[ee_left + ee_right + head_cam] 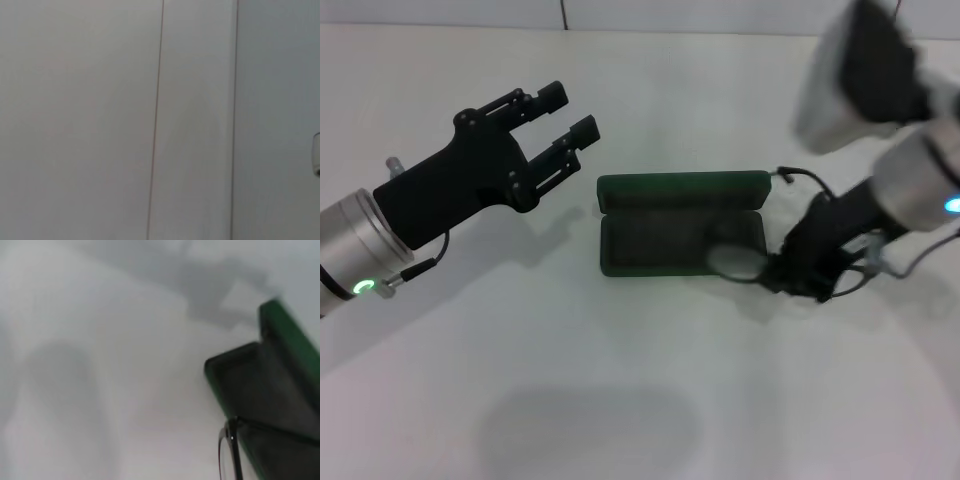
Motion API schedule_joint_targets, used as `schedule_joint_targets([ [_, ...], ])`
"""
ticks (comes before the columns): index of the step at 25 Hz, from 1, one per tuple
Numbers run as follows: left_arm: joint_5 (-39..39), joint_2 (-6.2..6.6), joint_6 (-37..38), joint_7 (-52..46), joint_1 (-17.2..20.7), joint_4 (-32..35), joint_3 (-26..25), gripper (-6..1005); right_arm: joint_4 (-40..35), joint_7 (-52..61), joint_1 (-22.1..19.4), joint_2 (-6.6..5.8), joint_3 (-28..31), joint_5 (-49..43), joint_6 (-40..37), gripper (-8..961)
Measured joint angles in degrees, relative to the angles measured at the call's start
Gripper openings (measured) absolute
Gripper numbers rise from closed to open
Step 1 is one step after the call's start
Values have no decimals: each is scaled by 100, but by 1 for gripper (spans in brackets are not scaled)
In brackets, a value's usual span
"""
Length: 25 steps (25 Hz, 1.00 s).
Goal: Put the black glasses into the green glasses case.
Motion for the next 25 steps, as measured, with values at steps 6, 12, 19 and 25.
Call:
schedule_joint_targets([
  [6, 112, 79, 722, -572, -74, 190, -22, 533, -63, -2263, -1244, 40, 1248, 1661, 211, 111],
  [12, 147, 227, 1153, -1741, -533, 414, -27, 533, 2035, -6000, -1753, -6, 1890, 4056, 28, 112],
  [19, 1099, 287, 1041, -3628, -1649, 353, -29, 533, 3810, -9243, -1676, 23, 2118, 4943, -630, 111],
  [25, 1919, 269, 848, -4776, -2226, 330, -18, 532, 3951, -9936, -1636, 47, 2080, 4981, -651, 112],
])
